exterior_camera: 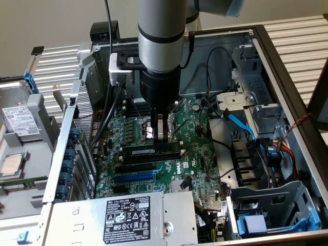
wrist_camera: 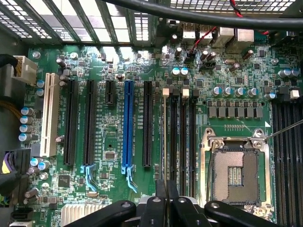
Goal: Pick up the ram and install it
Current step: 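Insert the ram into the slot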
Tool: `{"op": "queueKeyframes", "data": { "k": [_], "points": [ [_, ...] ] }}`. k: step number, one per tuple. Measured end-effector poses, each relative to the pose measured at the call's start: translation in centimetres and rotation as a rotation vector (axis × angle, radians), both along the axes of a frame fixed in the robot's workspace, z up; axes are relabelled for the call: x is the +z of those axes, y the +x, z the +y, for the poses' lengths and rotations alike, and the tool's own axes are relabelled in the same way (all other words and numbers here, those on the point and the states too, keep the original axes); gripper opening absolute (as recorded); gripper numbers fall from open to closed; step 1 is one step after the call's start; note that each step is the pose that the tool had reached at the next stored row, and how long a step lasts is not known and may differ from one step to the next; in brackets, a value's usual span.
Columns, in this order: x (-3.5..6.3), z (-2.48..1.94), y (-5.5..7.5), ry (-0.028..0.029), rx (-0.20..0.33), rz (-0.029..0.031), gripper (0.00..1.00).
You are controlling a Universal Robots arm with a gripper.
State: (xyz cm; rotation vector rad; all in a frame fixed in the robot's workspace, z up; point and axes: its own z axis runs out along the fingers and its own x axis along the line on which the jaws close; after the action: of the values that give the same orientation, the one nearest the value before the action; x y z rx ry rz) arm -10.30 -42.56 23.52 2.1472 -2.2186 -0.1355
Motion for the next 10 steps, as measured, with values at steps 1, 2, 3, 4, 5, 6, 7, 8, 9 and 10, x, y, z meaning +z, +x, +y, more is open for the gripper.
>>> {"op": "queueKeyframes", "data": {
  "k": [1,2,3,4,5,6,7,8,9,10],
  "points": [
    [0.0,0.0,0.0,0.0001,0.001,0.0,0.12],
    [0.0,0.0,0.0,0.0,0.001,0.0,0.12],
    [0.0,0.0,0.0,0.0,0.001,0.0,0.12],
    [-0.04,0.0,-0.01,0.0,0.002,0.0,0.12],
    [-0.14,0.01,-0.04,0.0002,0.002,-0.0001,0.12],
    [-0.14,0.01,-0.05,0.0002,0.002,-0.0001,0.12],
    [-0.14,0.02,-0.07,0.0002,0.002,-0.0001,0.12],
    [-0.14,0.03,-0.09,0.0003,0.002,-0.0001,0.12],
    [-0.14,0.05,-0.1,0.0003,0.002,-0.0001,0.12],
    [-0.14,0.07,-0.11,0.0002,0.002,-0.0001,0.12]
  ]
}}
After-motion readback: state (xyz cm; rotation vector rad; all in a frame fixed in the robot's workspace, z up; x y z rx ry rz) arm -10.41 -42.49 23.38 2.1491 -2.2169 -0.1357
